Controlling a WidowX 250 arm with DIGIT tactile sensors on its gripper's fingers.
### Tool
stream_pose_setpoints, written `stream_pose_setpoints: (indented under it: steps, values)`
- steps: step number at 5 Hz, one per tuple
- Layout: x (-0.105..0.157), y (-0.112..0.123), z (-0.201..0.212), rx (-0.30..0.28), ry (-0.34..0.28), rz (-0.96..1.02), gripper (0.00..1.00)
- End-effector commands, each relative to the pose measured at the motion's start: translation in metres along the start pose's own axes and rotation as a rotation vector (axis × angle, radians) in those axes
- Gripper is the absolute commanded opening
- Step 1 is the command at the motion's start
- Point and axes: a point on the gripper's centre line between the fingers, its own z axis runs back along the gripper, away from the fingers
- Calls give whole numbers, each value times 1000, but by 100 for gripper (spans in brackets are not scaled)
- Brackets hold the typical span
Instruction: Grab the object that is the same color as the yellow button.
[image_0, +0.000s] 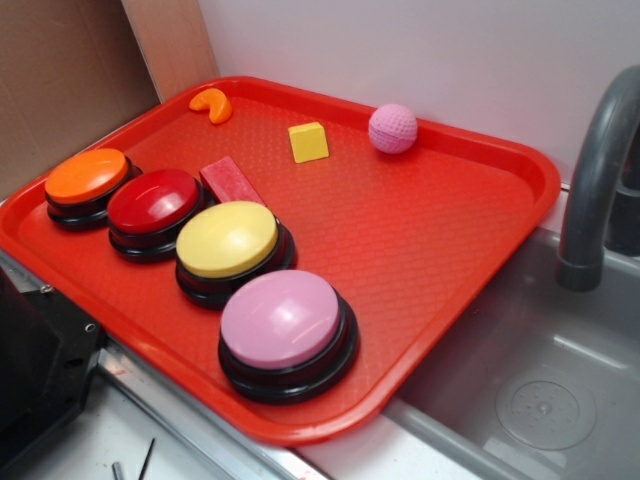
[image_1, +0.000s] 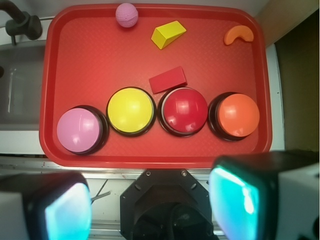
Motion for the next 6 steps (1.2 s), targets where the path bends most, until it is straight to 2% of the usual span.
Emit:
stream_pose_setpoints:
  steps: [1, 2, 3, 4, 5, 6]
  values:
    - [0, 0, 0, 0, 0, 0, 100]
    - [11, 3, -11, -1, 4, 123, 100]
    - [27, 7, -26, -47, -16, 335, 100]
    - [44, 7, -41, -28, -46, 481, 100]
    - [81, 13, -71, 18, -103, 679, 100]
    - [111, 19, -95, 18, -161, 795, 100]
